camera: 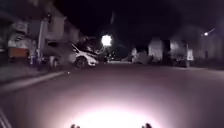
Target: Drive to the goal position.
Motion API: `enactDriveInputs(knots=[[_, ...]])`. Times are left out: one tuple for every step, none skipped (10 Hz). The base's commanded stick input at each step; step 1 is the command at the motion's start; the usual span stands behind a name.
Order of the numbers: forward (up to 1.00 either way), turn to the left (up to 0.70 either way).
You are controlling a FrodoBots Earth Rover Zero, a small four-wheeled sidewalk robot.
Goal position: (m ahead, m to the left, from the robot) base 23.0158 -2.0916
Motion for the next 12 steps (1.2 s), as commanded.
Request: enactDriveInputs(knots=[[0.85,0.00],[0.85,0.00],[0.85,0.00],[0.85,0.00],[0.85,0.00],[0.85,0.00],[0.85,0.00],[0.85,0.00],[0.85,0.00],[0.85,0.00],[0.85,0.00],[0.85,0.00]])
